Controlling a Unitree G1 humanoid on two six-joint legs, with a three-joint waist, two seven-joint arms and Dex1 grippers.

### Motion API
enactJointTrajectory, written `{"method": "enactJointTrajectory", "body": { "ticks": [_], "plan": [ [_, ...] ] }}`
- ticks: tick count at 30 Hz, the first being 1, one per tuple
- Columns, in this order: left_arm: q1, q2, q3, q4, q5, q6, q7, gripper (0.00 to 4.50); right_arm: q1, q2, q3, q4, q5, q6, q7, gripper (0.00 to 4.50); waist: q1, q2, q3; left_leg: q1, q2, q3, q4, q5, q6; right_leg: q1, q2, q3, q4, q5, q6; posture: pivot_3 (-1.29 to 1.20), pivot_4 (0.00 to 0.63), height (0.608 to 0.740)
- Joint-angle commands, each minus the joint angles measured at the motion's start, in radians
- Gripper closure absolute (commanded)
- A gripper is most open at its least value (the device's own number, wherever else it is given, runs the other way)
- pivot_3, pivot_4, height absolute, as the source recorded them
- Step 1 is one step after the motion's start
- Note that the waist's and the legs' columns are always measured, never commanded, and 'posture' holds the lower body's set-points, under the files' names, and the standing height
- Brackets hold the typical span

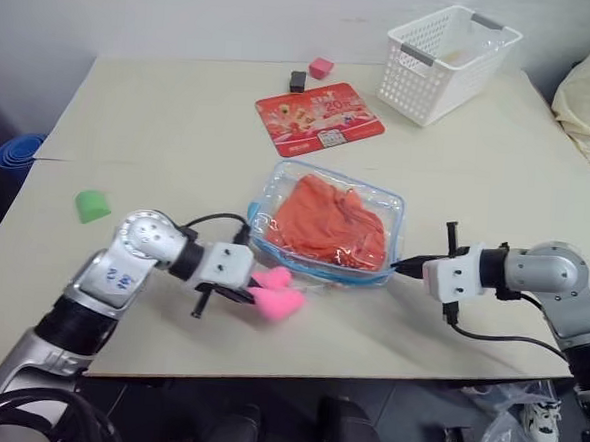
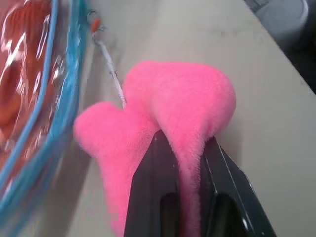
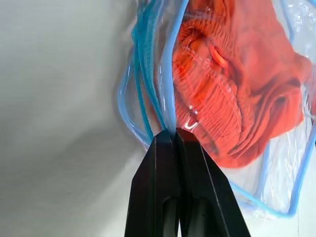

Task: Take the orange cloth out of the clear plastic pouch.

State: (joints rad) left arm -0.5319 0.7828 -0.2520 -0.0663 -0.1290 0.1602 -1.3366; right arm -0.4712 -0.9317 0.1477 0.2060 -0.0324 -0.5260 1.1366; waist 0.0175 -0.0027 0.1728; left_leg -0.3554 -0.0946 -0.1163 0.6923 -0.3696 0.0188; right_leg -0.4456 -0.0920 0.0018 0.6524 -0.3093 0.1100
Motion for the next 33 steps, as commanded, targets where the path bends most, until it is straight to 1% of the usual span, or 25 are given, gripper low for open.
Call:
{"method": "enactJointTrajectory", "body": {
  "ticks": [1,5,8,14,18,25,27,30,32,33],
  "plan": [
    [0.046,0.087,0.120,0.034,-0.018,0.029,0.035,4.42,0.033,-0.055,-0.055,0.001,0.046,-0.034,0.016,4.50,0.004,0.000,0.000,0.000,0.000,0.000,0.000,0.000,0.000,0.000,0.000,0.000,0.000,0.000,0.000,0.00,0.150,0.740],
    [0.084,0.179,0.212,0.185,0.007,-0.037,0.075,4.42,0.066,-0.093,-0.067,0.019,0.070,-0.065,0.029,4.50,0.004,0.000,0.000,0.000,0.000,0.000,-0.001,0.000,0.000,0.000,0.000,0.000,0.000,0.000,0.000,0.00,0.150,0.740],
    [0.087,0.210,0.248,0.257,0.001,-0.059,0.090,4.42,0.074,-0.100,-0.071,0.025,0.083,-0.075,0.034,4.50,0.004,0.000,0.000,0.000,0.000,0.000,-0.001,0.000,0.000,0.000,0.000,0.000,-0.001,0.000,0.000,0.00,0.150,0.740],
    [0.111,0.221,0.284,0.271,-0.014,-0.047,0.110,4.42,0.046,-0.080,-0.056,0.040,0.087,-0.093,0.040,4.50,0.003,0.000,0.000,0.000,0.000,0.000,-0.001,0.000,0.000,0.000,0.000,0.000,0.000,0.000,0.000,0.00,0.150,0.740],
    [0.142,0.256,0.321,0.297,-0.019,-0.048,0.116,4.42,0.041,-0.087,-0.056,0.054,0.083,-0.122,0.045,4.50,-0.002,0.000,0.000,0.000,0.000,0.000,-0.001,0.000,0.000,0.000,0.000,0.000,0.000,0.000,0.000,0.00,0.150,0.740],
    [0.287,0.335,0.425,0.249,-0.082,-0.003,0.095,4.42,0.040,-0.082,-0.063,0.064,0.094,-0.140,0.035,4.50,-0.022,0.001,0.001,0.001,0.001,0.000,-0.004,0.000,0.000,0.000,0.000,0.000,-0.001,0.000,0.000,0.00,0.150,0.740],
    [0.306,0.334,0.438,0.230,-0.102,0.016,0.098,4.42,0.039,-0.073,-0.059,0.059,0.099,-0.135,0.031,4.50,-0.020,0.001,0.001,0.001,0.001,0.000,-0.004,0.000,0.000,0.000,0.000,0.000,-0.001,0.000,0.000,0.00,0.150,0.740],
    [0.291,0.298,0.414,0.188,-0.123,0.053,0.113,4.42,0.028,-0.053,-0.047,0.059,0.094,-0.099,0.025,4.50,-0.019,0.001,0.001,0.001,0.001,0.000,-0.004,0.000,0.000,0.000,0.000,0.000,-0.001,0.000,0.000,0.00,0.150,0.740],
    [0.268,0.269,0.401,0.150,-0.155,0.110,0.121,3.70,0.025,-0.043,-0.045,0.043,0.124,-0.045,0.046,4.09,-0.017,0.001,0.001,0.001,0.000,0.000,-0.004,0.000,0.000,0.000,0.000,0.000,0.000,0.000,0.000,0.00,0.150,0.740],
    [0.261,0.256,0.396,0.127,-0.169,0.138,0.124,3.44,0.026,-0.039,-0.049,0.033,0.129,-0.026,0.046,3.84,-0.016,0.001,0.001,0.001,0.000,0.000,-0.004,0.000,0.000,0.000,-0.001,0.000,0.000,0.000,0.000,0.00,0.150,0.740]
  ]
}}
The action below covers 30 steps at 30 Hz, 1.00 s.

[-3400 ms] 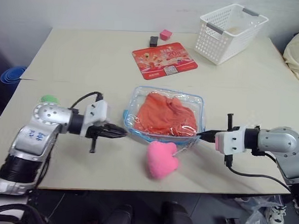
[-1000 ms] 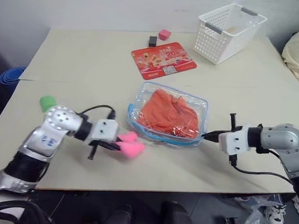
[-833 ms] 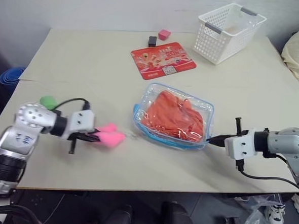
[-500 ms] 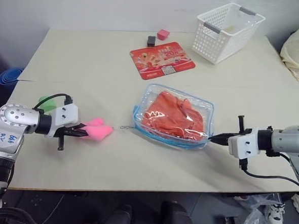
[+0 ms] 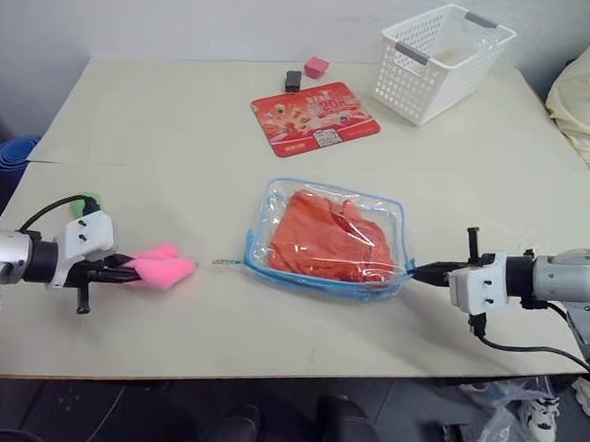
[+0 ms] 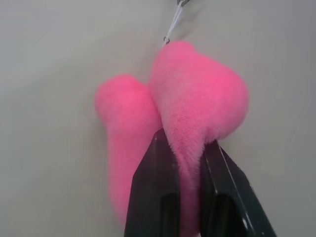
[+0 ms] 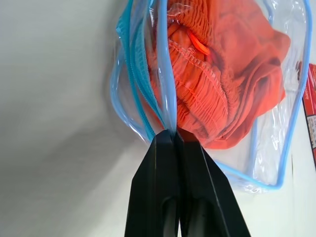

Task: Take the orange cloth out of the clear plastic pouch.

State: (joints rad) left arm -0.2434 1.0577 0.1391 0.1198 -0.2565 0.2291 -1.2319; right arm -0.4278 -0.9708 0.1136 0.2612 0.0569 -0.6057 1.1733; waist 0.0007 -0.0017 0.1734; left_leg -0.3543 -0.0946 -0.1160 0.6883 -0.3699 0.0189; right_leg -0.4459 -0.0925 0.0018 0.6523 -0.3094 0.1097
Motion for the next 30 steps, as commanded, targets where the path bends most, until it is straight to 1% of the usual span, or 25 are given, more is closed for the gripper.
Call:
{"method": "enactJointTrajectory", "body": {
  "ticks": [1,3,5,8,10,11,13,15,17,19,21,24,27,30],
  "plan": [
    [-0.031,-0.027,0.003,-0.077,-0.050,0.085,0.021,3.12,-0.016,0.003,-0.018,-0.031,0.044,0.064,0.010,3.52,0.001,0.000,0.000,0.000,0.000,0.000,0.000,0.000,0.000,0.000,0.000,0.000,0.000,0.000,0.000,0.00,0.150,0.740],
    [-0.037,-0.039,0.006,-0.115,-0.074,0.125,0.017,2.51,0.000,0.000,-0.028,-0.061,0.066,0.105,0.016,2.86,-0.001,0.000,0.000,0.000,0.000,0.000,0.000,0.000,0.000,0.000,0.000,0.000,0.000,0.000,0.000,0.00,0.150,0.740],
    [-0.028,-0.032,0.017,-0.172,-0.122,0.185,-0.009,1.83,0.040,-0.014,-0.050,-0.114,0.109,0.166,0.023,2.10,-0.002,0.000,0.000,0.000,0.000,0.000,0.000,0.000,0.000,0.000,0.000,0.000,0.000,0.000,0.000,0.00,0.150,0.740],
    [-0.008,0.013,0.048,-0.248,-0.208,0.290,-0.068,0.89,0.147,-0.047,-0.126,-0.238,0.216,0.321,0.020,1.06,-0.002,0.000,0.000,0.000,0.001,-0.001,-0.001,0.000,0.000,0.000,0.000,0.000,0.000,0.000,0.000,0.00,0.150,0.740],
    [-0.009,0.052,0.079,-0.291,-0.297,0.393,-0.113,0.23,0.225,-0.069,-0.186,-0.329,0.289,0.441,0.014,0.33,-0.001,0.000,0.000,0.000,0.001,0.000,-0.001,0.000,0.000,0.000,0.000,0.000,-0.001,0.000,0.000,0.00,0.150,0.740],
    [-0.022,0.072,0.092,-0.307,-0.341,0.439,-0.134,0.01,0.275,-0.081,-0.227,-0.377,0.329,0.503,0.012,0.06,0.000,0.000,0.000,-0.001,0.001,-0.001,-0.001,0.000,0.000,0.000,0.000,0.000,-0.001,0.000,0.000,0.00,0.150,0.740],
    [-0.080,0.097,0.103,-0.326,-0.402,0.491,-0.154,0.00,0.372,-0.094,-0.320,-0.487,0.425,0.651,-0.014,0.03,0.003,0.000,0.000,-0.001,0.001,-0.001,-0.001,0.000,0.000,0.001,0.000,0.000,-0.002,0.000,0.000,0.00,0.150,0.740],
    [-0.208,0.080,0.069,-0.326,-0.423,0.515,-0.126,0.00,0.435,-0.085,-0.404,-0.602,0.546,0.822,-0.083,0.03,0.011,0.000,0.000,0.000,0.001,-0.001,-0.001,0.000,0.000,0.002,0.000,-0.001,-0.002,0.000,0.000,0.00,0.150,0.740],
    [-0.350,0.010,-0.051,-0.325,-0.308,0.411,-0.073,0.00,0.478,-0.068,-0.463,-0.727,0.695,0.980,-0.169,0.03,0.023,0.000,0.000,0.000,0.001,-0.002,0.000,0.000,0.000,0.002,0.000,-0.001,-0.002,0.000,0.000,0.00,0.150,0.740],
    [-0.437,-0.067,-0.170,-0.307,-0.166,0.260,-0.044,0.00,0.492,-0.049,-0.488,-0.819,0.802,1.079,-0.248,0.03,0.028,0.001,-0.001,0.001,0.000,-0.001,0.001,0.000,0.000,0.004,0.000,-0.001,-0.002,0.000,0.000,0.00,0.150,0.740],
    [-0.478,-0.131,-0.262,-0.279,-0.056,0.116,-0.042,0.00,0.475,-0.028,-0.492,-0.878,0.881,1.151,-0.334,0.03,0.029,0.001,-0.001,0.002,0.000,-0.001,0.001,0.000,0.000,0.004,-0.001,-0.001,-0.003,0.000,0.000,0.00,0.150,0.740],
    [-0.519,-0.209,-0.406,-0.179,0.136,-0.141,-0.033,0.00,0.440,0.004,-0.481,-0.948,0.981,1.216,-0.448,0.03,0.020,-0.001,0.001,0.001,0.000,-0.001,0.001,0.000,0.000,0.004,0.000,0.000,-0.004,0.000,0.000,0.00,0.150,0.740],
    [-0.565,-0.271,-0.463,-0.064,0.231,-0.295,-0.013,0.00,0.417,0.016,-0.471,-0.986,1.005,1.251,-0.506,0.03,0.025,-0.002,0.001,0.000,0.001,0.001,0.001,0.000,0.000,0.002,0.000,0.000,-0.005,0.000,0.000,0.00,0.150,0.740],
    [-0.592,-0.313,-0.474,0.015,0.259,-0.373,-0.011,0.00,0.412,0.023,-0.467,-0.998,1.001,1.269,-0.533,0.03,0.026,-0.002,0.001,0.000,0.001,0.000,0.001,0.000,0.000,0.002,0.000,0.000,-0.004,0.001,0.001,0.00,0.150,0.740]
  ]
}}
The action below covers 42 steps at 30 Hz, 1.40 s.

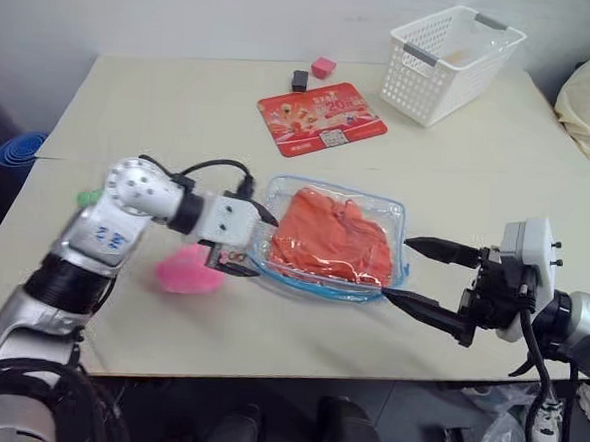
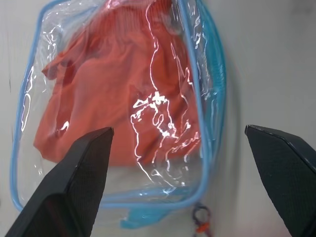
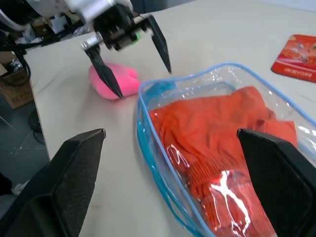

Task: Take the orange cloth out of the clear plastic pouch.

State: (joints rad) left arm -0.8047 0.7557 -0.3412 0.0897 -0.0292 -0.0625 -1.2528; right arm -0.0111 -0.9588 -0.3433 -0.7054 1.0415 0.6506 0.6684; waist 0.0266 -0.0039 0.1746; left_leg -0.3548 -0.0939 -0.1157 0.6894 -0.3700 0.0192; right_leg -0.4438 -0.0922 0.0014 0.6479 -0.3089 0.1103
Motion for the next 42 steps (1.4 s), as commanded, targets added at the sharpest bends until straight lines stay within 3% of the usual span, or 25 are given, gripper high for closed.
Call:
{"method": "enactJointTrajectory", "body": {
  "ticks": [1,8,11,24,27,30,33,35,39,42],
  "plan": [
    [-0.044,-0.032,0.005,0.072,0.045,-0.103,0.024,0.00,-0.003,0.011,-0.008,-0.029,0.001,0.013,-0.030,0.03,0.001,0.000,0.000,0.000,0.000,0.000,0.000,0.000,0.000,0.000,0.000,0.000,0.000,0.000,0.000,0.00,0.150,0.740],
    [-0.043,-0.067,-0.006,0.104,0.072,-0.169,0.002,0.00,0.006,0.017,0.001,-0.025,-0.055,0.004,-0.020,0.03,0.001,0.000,0.000,-0.001,-0.001,0.000,0.001,0.000,0.001,0.000,0.000,0.000,0.000,0.001,0.001,0.00,0.150,0.740],
    [-0.028,-0.067,-0.007,0.098,0.079,-0.181,0.003,0.61,0.000,0.022,0.011,-0.016,-0.081,-0.001,-0.013,0.00,-0.001,0.000,0.000,-0.001,0.000,0.000,0.001,0.000,0.001,0.000,0.000,0.000,0.000,0.001,0.001,0.00,0.150,0.740],
    [0.026,-0.065,0.017,0.064,0.045,-0.146,-0.005,4.45,-0.018,0.041,0.037,0.002,-0.158,-0.017,0.023,0.00,0.000,0.000,0.000,-0.001,-0.001,0.000,0.002,-0.001,0.001,0.000,0.000,0.000,0.000,0.001,0.001,0.00,0.150,0.740],
    [0.059,-0.071,0.037,0.026,-0.003,-0.069,-0.015,4.48,-0.017,0.045,0.042,-0.001,-0.173,-0.020,0.032,0.00,-0.001,0.000,0.000,-0.001,-0.001,-0.001,0.002,-0.001,0.001,0.000,0.000,0.000,0.000,0.001,0.001,0.00,0.150,0.740],
    [0.119,-0.097,0.085,-0.093,-0.117,0.169,0.014,4.48,-0.012,0.047,0.052,-0.006,-0.196,-0.027,0.042,0.00,-0.001,0.000,0.000,-0.001,0.000,-0.001,0.002,-0.001,0.001,0.000,0.000,0.000,0.000,0.001,0.001,0.00,0.150,0.740],
    [0.172,-0.147,0.148,-0.217,-0.215,0.419,0.113,4.50,-0.005,0.047,0.089,-0.019,-0.262,-0.064,0.064,0.64,0.000,0.000,0.000,-0.001,-0.001,-0.001,0.003,-0.001,0.002,0.000,0.000,0.000,0.001,0.001,0.001,0.00,0.150,0.740],
    [0.196,-0.170,0.170,-0.276,-0.244,0.519,0.166,4.50,-0.009,0.048,0.127,-0.025,-0.319,-0.094,0.073,1.35,0.001,0.000,0.000,-0.001,-0.001,-0.001,0.003,-0.001,0.002,0.000,0.000,0.000,0.001,0.001,0.001,0.00,0.150,0.740],
    [0.228,-0.204,0.184,-0.354,-0.269,0.630,0.254,4.50,-0.034,0.047,0.227,-0.013,-0.451,-0.156,0.081,2.72,0.000,0.000,0.000,-0.001,-0.001,-0.001,0.004,-0.001,0.002,0.000,0.000,0.000,0.002,0.001,0.001,0.00,0.150,0.740],
    [0.242,-0.216,0.176,-0.387,-0.267,0.655,0.289,4.50,-0.070,0.043,0.346,0.044,-0.662,-0.251,0.054,3.82,-0.002,0.000,0.000,-0.001,-0.001,-0.001,0.004,-0.001,0.002,0.000,0.000,0.001,0.002,0.001,0.001,0.00,0.150,0.740]
  ]
}}
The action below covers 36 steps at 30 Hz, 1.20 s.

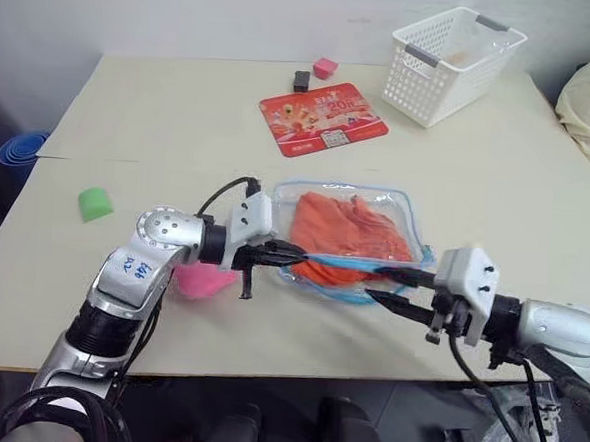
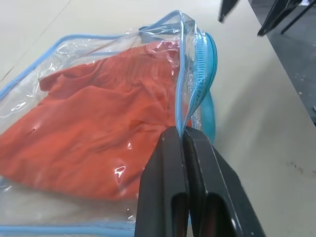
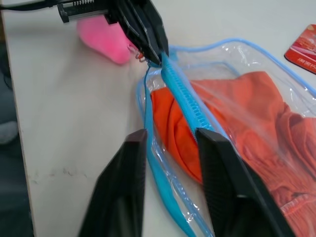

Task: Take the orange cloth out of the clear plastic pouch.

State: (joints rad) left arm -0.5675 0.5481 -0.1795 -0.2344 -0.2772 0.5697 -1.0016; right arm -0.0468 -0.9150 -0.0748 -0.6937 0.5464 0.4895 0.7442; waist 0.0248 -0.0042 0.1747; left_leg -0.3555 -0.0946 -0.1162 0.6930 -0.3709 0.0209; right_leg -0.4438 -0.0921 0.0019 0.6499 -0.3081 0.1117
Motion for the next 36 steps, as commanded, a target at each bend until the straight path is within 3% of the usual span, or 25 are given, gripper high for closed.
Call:
{"method": "enactJointTrajectory", "body": {
  "ticks": [1,6,9,17,23,30,34,36],
  "plan": [
    [0.005,-0.011,0.014,-0.068,-0.021,0.029,0.045,4.50,-0.052,-0.005,0.118,0.064,-0.251,-0.128,-0.037,4.10,-0.001,0.000,0.000,0.000,0.000,0.000,0.000,0.000,0.000,0.000,0.000,0.000,0.000,0.000,0.000,0.00,0.150,0.740],
    [-0.005,-0.021,0.013,-0.077,-0.026,0.046,0.070,4.50,-0.102,-0.009,0.231,0.199,-0.529,-0.322,-0.059,4.10,0.001,0.000,0.000,0.000,-0.001,0.001,0.000,0.000,0.000,-0.001,0.000,0.001,0.001,0.000,0.000,0.00,0.150,0.740],
    [-0.012,-0.031,0.014,-0.080,-0.031,0.057,0.086,4.50,-0.120,0.012,0.263,0.258,-0.623,-0.396,-0.073,3.53,0.001,0.000,0.000,0.000,-0.001,0.001,0.000,0.000,0.000,-0.001,0.000,0.001,0.001,0.000,0.000,0.00,0.150,0.740],
    [-0.033,-0.063,0.010,-0.088,-0.047,0.082,0.116,4.50,-0.144,0.081,0.313,0.315,-0.844,-0.492,-0.140,0.85,0.000,0.000,0.000,0.000,-0.001,0.001,0.001,0.000,0.000,-0.001,0.000,0.001,0.001,0.000,0.000,0.00,0.150,0.740],
    [-0.029,-0.071,0.003,-0.115,-0.066,0.108,0.121,4.50,-0.182,0.161,0.339,0.389,-0.970,-0.504,-0.203,0.85,-0.002,0.000,0.000,0.000,0.000,0.001,0.001,0.000,-0.001,-0.001,0.000,0.001,0.002,0.000,0.000,0.00,0.150,0.740],
    [-0.037,-0.089,0.012,-0.130,-0.095,0.150,0.146,4.50,-0.223,0.158,0.403,0.526,-1.152,-0.623,-0.260,0.85,-0.003,0.000,0.000,0.001,-0.001,0.001,0.001,0.000,-0.001,-0.001,0.000,0.001,0.002,0.000,0.000,0.00,0.150,0.740],
    [-0.042,-0.092,0.008,-0.128,-0.101,0.154,0.155,4.50,-0.294,0.230,0.441,0.644,-1.234,-0.624,-0.330,0.85,-0.011,-0.001,-0.001,0.002,0.000,0.002,0.001,0.000,-0.001,-0.001,0.001,0.002,0.003,0.000,0.000,0.00,0.150,0.740],
    [-0.043,-0.096,0.007,-0.129,-0.104,0.157,0.159,4.50,-0.324,0.273,0.458,0.701,-1.244,-0.623,-0.349,1.24,-0.014,-0.002,-0.001,0.003,0.000,0.003,0.001,0.001,-0.002,0.000,0.001,0.003,0.004,0.000,0.000,0.00,0.150,0.740]
  ]
}}
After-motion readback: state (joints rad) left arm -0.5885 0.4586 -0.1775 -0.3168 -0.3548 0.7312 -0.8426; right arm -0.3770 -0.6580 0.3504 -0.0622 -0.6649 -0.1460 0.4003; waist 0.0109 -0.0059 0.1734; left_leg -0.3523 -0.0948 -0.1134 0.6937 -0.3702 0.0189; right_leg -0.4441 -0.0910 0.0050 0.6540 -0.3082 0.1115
